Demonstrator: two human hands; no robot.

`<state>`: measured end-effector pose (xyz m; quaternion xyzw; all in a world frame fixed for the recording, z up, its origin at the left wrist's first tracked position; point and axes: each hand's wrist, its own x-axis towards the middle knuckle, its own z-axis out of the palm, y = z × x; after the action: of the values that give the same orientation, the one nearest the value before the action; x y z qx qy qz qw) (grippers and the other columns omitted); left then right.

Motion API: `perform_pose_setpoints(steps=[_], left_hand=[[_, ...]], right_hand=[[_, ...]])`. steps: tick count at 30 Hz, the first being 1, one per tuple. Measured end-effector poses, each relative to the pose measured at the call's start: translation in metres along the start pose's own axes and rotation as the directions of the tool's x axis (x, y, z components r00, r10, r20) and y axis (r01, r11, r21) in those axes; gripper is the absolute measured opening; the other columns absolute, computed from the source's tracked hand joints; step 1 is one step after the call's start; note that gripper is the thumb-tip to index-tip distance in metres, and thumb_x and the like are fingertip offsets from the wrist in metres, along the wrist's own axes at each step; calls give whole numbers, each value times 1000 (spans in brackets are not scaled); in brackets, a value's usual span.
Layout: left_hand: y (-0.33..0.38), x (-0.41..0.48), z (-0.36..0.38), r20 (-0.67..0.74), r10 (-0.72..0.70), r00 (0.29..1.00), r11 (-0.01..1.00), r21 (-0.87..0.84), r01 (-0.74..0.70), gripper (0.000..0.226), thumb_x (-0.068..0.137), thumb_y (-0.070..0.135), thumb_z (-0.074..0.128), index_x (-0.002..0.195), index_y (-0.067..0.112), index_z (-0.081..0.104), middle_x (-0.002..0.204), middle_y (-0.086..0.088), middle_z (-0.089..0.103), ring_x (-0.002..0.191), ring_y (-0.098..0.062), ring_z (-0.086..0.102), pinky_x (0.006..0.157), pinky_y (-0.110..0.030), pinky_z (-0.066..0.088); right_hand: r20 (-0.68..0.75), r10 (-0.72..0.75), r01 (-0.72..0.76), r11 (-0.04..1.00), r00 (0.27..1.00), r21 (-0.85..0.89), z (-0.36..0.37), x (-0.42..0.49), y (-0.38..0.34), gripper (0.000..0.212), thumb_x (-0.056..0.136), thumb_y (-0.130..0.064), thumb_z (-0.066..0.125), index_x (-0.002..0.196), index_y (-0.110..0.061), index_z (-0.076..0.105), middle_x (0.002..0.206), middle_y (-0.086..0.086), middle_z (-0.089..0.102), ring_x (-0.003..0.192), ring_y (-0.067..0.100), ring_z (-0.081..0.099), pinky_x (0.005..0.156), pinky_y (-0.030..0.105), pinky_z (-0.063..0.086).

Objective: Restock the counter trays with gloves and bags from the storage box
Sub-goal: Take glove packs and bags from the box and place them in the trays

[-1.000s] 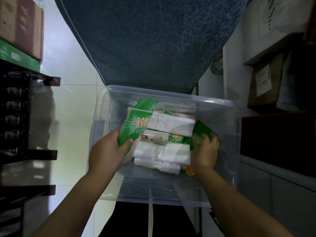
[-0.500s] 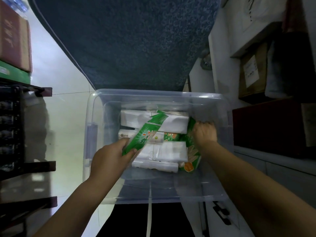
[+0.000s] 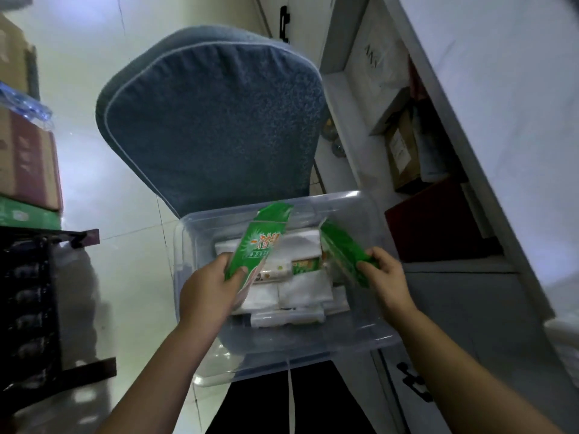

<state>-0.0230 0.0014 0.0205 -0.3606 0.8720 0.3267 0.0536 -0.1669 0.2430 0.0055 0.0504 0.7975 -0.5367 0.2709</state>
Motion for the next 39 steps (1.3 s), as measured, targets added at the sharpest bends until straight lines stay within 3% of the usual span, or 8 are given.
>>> perform_pose_setpoints(steps=[9,12,17,22,25,29,35,39], left_hand=[[61,13,-58,-136,116,984,976,-165,-138,10,87,28,59,92,21,62,69,3,59,65,-19,51,50,-28,30],[84,14,-72,-66,117,991,916,-379,-133,3,89,24,57,87,22,59,70,11,59,68,-11,55,55,-25,39],[117,-5,-83,162,132,978,644,-764,40,15,96,28,46,93,26,60,94,18,62,91,-2,58,76,-21,42],[129,-26,-81,231,261,937,585,-810,37,30,82,47,52,102,25,55,95,18,64,79,9,63,70,-13,47],[130,-31,-70,263,311,913,669,-743,-13,36,70,30,79,95,33,54,87,14,68,77,5,67,61,-13,50],[135,-33,-59,203,278,939,682,-730,-44,31,70,15,78,85,35,59,84,11,71,83,-11,68,72,-29,54],[184,-31,-64,245,287,926,498,-864,74,17,75,6,73,86,17,67,77,2,76,71,-17,72,58,-25,56],[240,-50,-55,356,379,854,442,-881,171,20,78,2,68,96,9,67,90,-13,75,82,-30,71,75,-39,57]], right_hand=[[-127,-523,532,846,843,42,-6,-50,-144,24,84,-5,48,71,-25,53,62,-14,52,59,-3,42,55,14,36],[-144,-593,601,799,792,19,0,-53,-185,26,87,0,47,77,-23,54,63,-13,50,59,-3,42,55,12,35],[-303,-559,551,826,772,-121,15,-54,-209,21,88,-1,48,79,-17,57,63,-11,50,55,-2,44,54,23,34],[-429,-470,485,871,771,-80,13,-55,-205,20,86,-2,47,80,-14,61,65,-5,56,58,5,46,57,28,38],[-485,-411,452,891,772,-37,12,-56,-196,26,87,-4,47,76,-24,59,66,-9,57,59,2,49,57,31,42],[-530,-334,410,912,779,28,-2,-65,-180,19,88,-14,52,80,-30,57,78,-6,61,72,14,58,68,42,52],[-411,-267,343,931,872,124,-54,-100,-154,36,90,-21,56,122,-15,42,100,-3,59,91,9,60,77,21,47],[-274,-212,262,951,938,163,-97,-130,-147,35,85,-29,60,114,-18,45,96,-13,57,75,-14,63,60,4,46]])
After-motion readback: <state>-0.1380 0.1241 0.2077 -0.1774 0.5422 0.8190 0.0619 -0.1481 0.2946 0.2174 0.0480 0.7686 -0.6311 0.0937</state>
